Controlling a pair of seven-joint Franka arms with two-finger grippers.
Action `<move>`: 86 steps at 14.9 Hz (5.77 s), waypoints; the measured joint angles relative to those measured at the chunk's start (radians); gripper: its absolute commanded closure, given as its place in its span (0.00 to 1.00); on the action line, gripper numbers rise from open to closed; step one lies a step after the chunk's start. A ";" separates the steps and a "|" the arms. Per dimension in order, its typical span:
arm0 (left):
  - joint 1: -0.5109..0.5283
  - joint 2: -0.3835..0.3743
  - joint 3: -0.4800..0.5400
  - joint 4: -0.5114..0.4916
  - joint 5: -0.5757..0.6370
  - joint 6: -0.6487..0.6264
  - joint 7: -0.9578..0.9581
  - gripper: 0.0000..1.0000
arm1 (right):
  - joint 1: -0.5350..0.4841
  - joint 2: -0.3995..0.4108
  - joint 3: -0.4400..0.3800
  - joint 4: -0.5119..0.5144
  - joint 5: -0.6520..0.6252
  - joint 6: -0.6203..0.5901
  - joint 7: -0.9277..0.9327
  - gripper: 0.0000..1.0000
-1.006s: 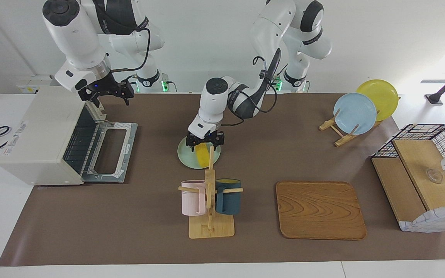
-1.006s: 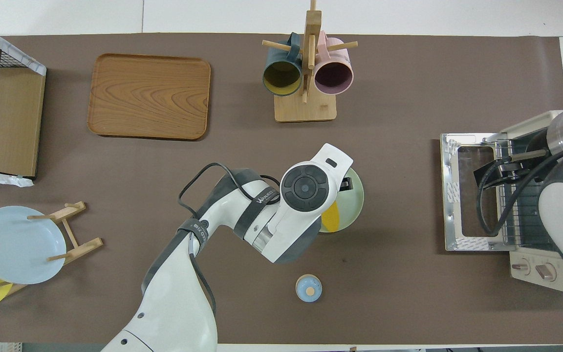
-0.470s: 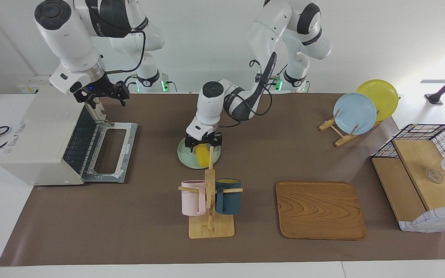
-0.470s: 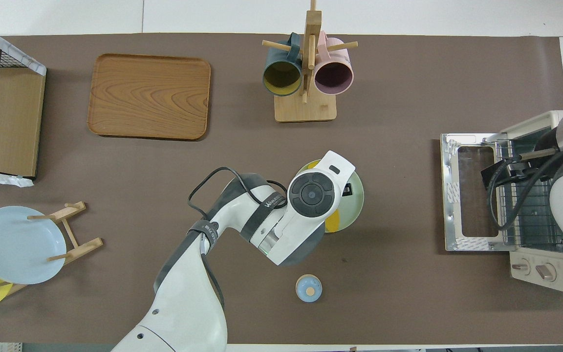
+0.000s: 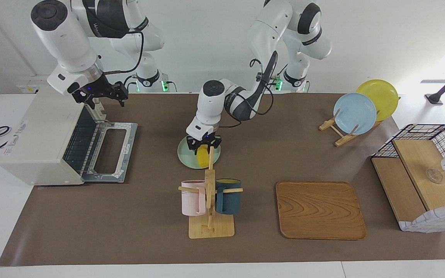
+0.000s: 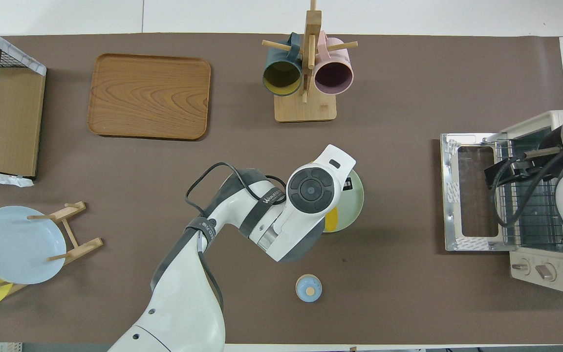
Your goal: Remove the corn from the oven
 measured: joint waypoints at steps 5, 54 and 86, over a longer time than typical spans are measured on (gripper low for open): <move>0.075 -0.068 0.016 0.030 0.005 -0.136 0.036 1.00 | -0.001 0.000 0.000 0.001 0.001 0.000 0.000 0.00; 0.736 -0.122 0.052 0.384 0.046 -0.674 0.857 0.00 | -0.007 -0.008 0.044 -0.673 -0.091 0.682 0.013 1.00; 0.778 -0.552 -0.012 0.035 0.084 -0.824 0.849 0.00 | -0.034 0.004 0.027 0.043 0.024 -0.060 -0.026 0.00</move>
